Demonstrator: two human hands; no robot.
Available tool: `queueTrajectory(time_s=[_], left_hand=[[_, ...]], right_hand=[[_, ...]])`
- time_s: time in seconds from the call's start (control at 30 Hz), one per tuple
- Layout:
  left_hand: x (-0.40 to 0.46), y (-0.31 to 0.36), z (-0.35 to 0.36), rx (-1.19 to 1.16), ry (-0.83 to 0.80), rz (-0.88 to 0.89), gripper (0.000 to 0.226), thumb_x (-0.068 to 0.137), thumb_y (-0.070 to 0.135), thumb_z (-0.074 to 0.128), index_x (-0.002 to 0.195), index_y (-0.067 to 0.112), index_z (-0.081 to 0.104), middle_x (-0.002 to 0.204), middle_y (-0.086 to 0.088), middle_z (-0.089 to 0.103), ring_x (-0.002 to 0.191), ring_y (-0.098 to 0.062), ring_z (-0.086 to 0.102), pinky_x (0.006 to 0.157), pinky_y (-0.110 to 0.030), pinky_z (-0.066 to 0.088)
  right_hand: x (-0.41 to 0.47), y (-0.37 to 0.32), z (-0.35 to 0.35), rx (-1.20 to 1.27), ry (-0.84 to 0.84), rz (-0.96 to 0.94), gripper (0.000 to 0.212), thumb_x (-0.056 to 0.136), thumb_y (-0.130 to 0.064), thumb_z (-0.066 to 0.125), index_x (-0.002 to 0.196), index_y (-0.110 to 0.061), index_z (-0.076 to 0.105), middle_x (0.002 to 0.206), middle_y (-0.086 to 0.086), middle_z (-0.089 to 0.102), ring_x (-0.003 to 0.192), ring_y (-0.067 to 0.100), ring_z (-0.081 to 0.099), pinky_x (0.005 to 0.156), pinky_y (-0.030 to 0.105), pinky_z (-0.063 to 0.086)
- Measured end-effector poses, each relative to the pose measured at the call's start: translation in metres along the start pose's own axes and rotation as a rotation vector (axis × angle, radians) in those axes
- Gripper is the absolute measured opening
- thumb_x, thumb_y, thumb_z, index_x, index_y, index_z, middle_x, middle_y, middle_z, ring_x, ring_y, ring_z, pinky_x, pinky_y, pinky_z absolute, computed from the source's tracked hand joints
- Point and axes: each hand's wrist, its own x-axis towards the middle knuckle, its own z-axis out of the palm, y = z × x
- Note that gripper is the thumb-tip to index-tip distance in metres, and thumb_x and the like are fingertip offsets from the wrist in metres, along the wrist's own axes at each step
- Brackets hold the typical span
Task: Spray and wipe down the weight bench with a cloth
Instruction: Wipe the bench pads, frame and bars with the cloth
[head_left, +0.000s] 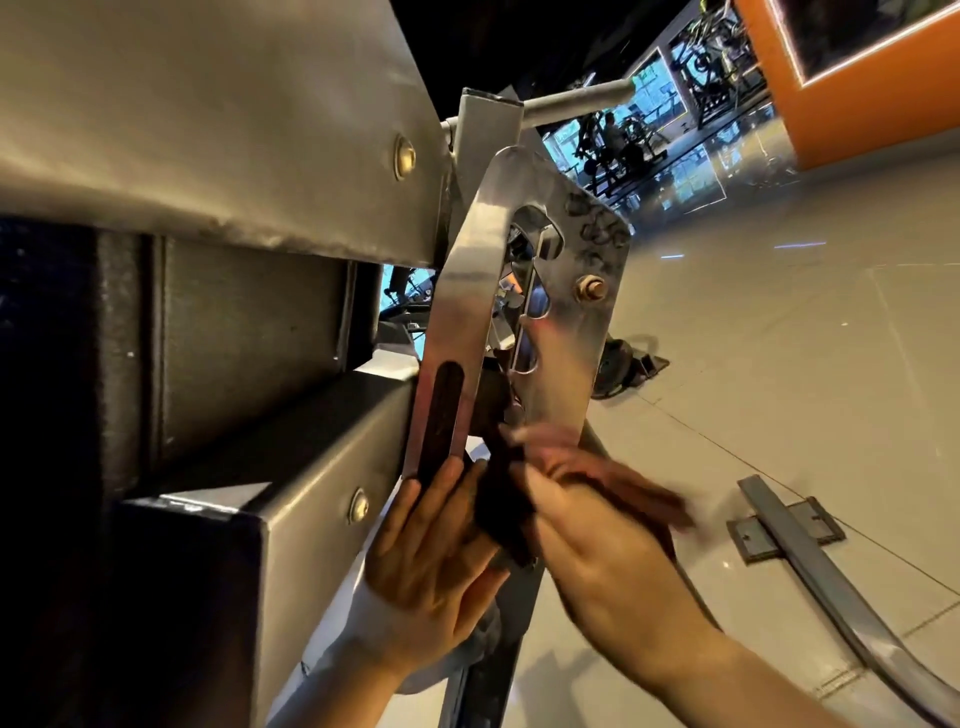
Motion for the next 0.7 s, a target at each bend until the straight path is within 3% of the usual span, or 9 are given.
queueTrajectory(time_s=[0.07,0.13,0.23,0.33,0.4,0.47,0.57,0.7], left_hand=[[0.001,0.001,-0.001,-0.014,-0.007,-0.007,0.041,0.100,0.041,0.041,0.135,0.021,0.042,0.154,-0.008,0.028,0.145,-0.026,0.026,0.120,-0.042,0.017],[0.002,0.002,0.000,-0.015,0.007,-0.016,0.043,0.100,0.041,0.041,0.136,0.019,0.040,0.154,-0.008,0.028,0.145,-0.025,0.026,0.120,-0.042,0.017],[0.001,0.002,0.002,-0.031,0.034,-0.002,0.042,0.100,0.040,0.043,0.133,0.015,0.040,0.151,-0.011,0.032,0.145,-0.028,0.027,0.119,-0.044,0.017],[0.000,0.002,0.002,-0.026,0.025,-0.011,0.044,0.100,0.040,0.044,0.136,0.016,0.037,0.150,-0.012,0.036,0.143,-0.030,0.030,0.119,-0.045,0.018],[0.000,0.003,0.002,-0.040,0.023,-0.010,0.040,0.100,0.040,0.043,0.133,0.019,0.040,0.151,-0.010,0.034,0.143,-0.029,0.030,0.119,-0.044,0.018],[-0.001,0.003,0.001,-0.055,0.026,-0.017,0.038,0.100,0.040,0.044,0.131,0.017,0.042,0.151,-0.010,0.032,0.144,-0.029,0.029,0.119,-0.044,0.018],[0.000,0.002,-0.001,-0.077,0.019,-0.029,0.040,0.099,0.040,0.044,0.133,0.017,0.041,0.152,-0.008,0.030,0.145,-0.027,0.027,0.120,-0.043,0.017],[0.002,0.003,-0.011,-0.106,-0.034,-0.039,0.040,0.098,0.037,0.045,0.134,0.019,0.042,0.151,-0.008,0.035,0.145,-0.024,0.026,0.120,-0.042,0.017]], right_hand=[[-0.009,-0.002,-0.004,-0.013,-0.085,-0.047,0.034,0.102,-0.013,0.037,0.135,-0.013,0.045,0.131,0.001,0.052,0.110,0.013,0.056,0.083,0.027,0.054],[0.005,0.009,-0.014,-0.074,-0.085,-0.164,0.029,0.097,-0.010,0.043,0.124,-0.010,0.051,0.133,0.006,0.047,0.108,0.020,0.057,0.085,0.029,0.053],[0.047,0.032,-0.037,-0.051,0.095,-0.064,0.016,0.095,-0.012,0.056,0.110,-0.007,0.059,0.141,0.010,0.043,0.120,0.026,0.049,0.099,0.029,0.045],[0.079,0.048,-0.056,-0.140,0.212,0.017,0.017,0.095,-0.019,0.061,0.104,-0.004,0.065,0.137,0.008,0.037,0.110,0.031,0.055,0.083,0.040,0.055],[0.077,0.048,-0.048,-0.160,0.238,-0.012,0.021,0.098,-0.016,0.055,0.107,-0.002,0.067,0.135,0.010,0.043,0.111,0.029,0.054,0.093,0.034,0.048],[0.061,0.042,-0.031,-0.161,0.249,-0.038,0.022,0.099,-0.012,0.053,0.109,0.000,0.068,0.132,0.017,0.055,0.113,0.034,0.054,0.099,0.038,0.045],[0.031,0.030,-0.013,-0.142,0.194,-0.058,0.016,0.090,-0.002,0.062,0.106,-0.003,0.066,0.131,0.016,0.057,0.108,0.034,0.059,0.090,0.041,0.052],[0.000,0.011,-0.008,-0.216,-0.043,-0.214,0.029,0.095,-0.005,0.043,0.109,-0.008,0.068,0.126,0.010,0.055,0.098,0.024,0.058,0.084,0.029,0.051]])
